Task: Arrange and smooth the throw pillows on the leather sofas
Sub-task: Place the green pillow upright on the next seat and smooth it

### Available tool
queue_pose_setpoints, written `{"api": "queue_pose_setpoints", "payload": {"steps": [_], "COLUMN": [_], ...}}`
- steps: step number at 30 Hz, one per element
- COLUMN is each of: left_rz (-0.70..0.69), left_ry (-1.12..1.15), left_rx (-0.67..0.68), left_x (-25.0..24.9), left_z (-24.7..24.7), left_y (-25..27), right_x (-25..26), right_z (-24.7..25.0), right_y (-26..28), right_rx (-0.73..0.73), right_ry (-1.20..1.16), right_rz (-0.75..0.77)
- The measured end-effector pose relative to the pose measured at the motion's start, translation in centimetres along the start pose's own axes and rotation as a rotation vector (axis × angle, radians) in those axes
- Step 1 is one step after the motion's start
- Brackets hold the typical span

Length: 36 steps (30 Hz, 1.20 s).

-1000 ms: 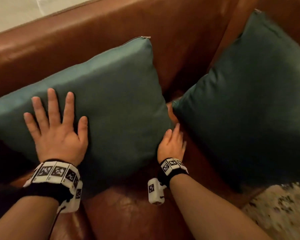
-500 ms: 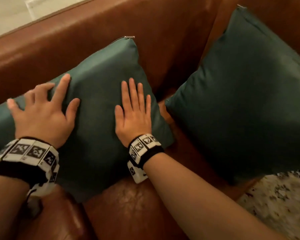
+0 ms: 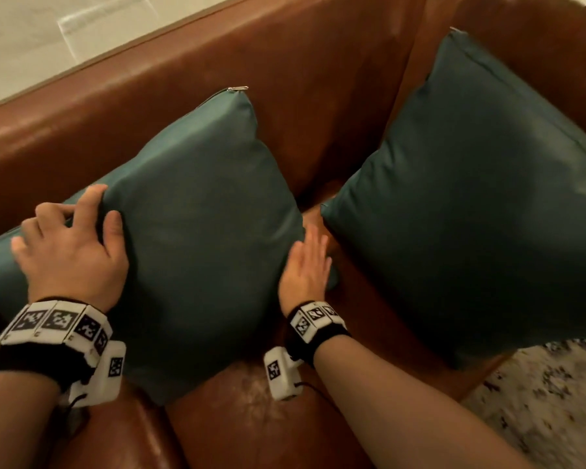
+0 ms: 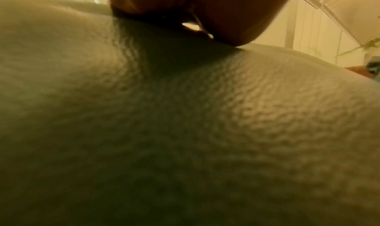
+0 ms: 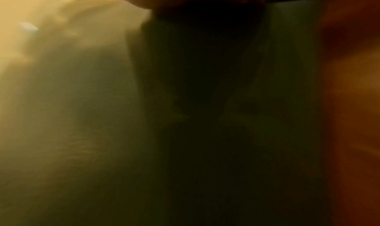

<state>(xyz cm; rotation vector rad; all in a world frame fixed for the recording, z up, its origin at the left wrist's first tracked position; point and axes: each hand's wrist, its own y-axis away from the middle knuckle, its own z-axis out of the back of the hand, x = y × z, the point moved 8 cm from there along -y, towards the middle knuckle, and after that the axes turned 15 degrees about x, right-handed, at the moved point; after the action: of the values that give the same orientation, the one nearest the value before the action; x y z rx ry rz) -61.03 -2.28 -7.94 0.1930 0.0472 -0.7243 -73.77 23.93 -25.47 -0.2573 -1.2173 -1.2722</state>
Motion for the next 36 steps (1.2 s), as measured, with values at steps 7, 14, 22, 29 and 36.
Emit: {"api": "queue_pose_setpoints", "payload": {"steps": [7,14,22,29,36], "left_rz": [0.003,-0.028,0.013,-0.089,0.259], "left_ry": [0.137,0.182,0.526,0.511,0.366], "left_rx": [-0.06,-0.063,-0.117,-0.162,-0.178], "left_x": [1.3,1.3,3.3,4.5,15.0], "left_z": [0.7,2.2,2.3,3.1,-1.6], "left_y": [-0.2,-1.9,-2.7,-1.5,4.4], "right_x": [8.6,-0.6,2.0,2.7,15.4], "right_z": [-1.2,2.5,5.1,5.4,2.6], "right_y": [0.4,-2.0,-4.3,-4.0,-4.9], "right_rx": [0.061,0.17,0.033,-0.039,0.19], "right_ry": [0.197,0.028,-0.255,-0.301,-0.038], "right_rz": [0.421,0.072,-0.072,-0.023,0.317]}}
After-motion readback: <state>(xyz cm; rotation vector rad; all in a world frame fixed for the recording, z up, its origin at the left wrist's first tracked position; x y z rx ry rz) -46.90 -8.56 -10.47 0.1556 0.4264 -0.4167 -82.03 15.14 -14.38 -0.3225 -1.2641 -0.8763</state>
